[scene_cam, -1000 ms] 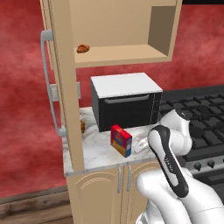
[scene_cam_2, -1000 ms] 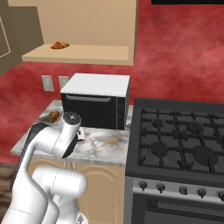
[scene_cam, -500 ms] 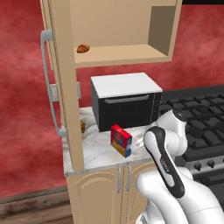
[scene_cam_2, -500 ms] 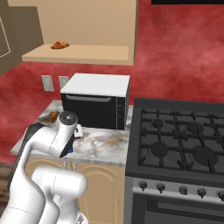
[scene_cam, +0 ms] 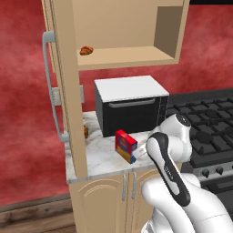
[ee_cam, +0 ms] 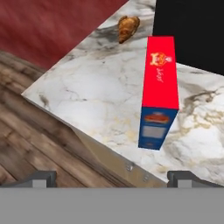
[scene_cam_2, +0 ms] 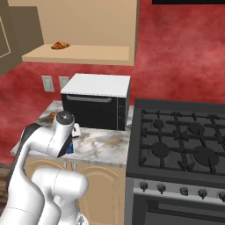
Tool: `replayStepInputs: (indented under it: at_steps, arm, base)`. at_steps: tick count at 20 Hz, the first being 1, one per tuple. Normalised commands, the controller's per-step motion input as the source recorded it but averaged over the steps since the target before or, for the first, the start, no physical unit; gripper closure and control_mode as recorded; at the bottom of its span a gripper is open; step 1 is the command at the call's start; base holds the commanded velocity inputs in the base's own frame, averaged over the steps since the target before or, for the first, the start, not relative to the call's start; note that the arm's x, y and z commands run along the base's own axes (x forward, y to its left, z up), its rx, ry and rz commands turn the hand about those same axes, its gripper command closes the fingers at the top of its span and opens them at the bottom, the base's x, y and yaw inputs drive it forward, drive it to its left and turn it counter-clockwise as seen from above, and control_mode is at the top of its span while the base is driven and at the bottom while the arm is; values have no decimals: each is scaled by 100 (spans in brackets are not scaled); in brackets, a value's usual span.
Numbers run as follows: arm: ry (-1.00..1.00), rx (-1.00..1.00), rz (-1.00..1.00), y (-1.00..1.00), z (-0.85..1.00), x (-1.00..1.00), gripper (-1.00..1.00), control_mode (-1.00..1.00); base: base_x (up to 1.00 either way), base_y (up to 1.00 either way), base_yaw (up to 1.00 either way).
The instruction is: Pick the canned food and boxed food from the counter and place them in the cabinets closest to them.
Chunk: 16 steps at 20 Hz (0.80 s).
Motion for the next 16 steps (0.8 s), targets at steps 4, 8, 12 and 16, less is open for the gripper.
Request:
replayStepInputs:
  at_steps: [4,8,12,16]
  arm:
    - [-9,0,0,8,-43,4,-100,-100]
    - [-13,0,-1,0,-33,12,-100,-100]
    - [-11,0,0,0,-32,11,-100,-100]
    - [-5,0,0,1,-41,4,-100,-100]
  base:
    - [0,0,0]
    - [0,0,0]
    - [0,0,0]
    - [0,0,0]
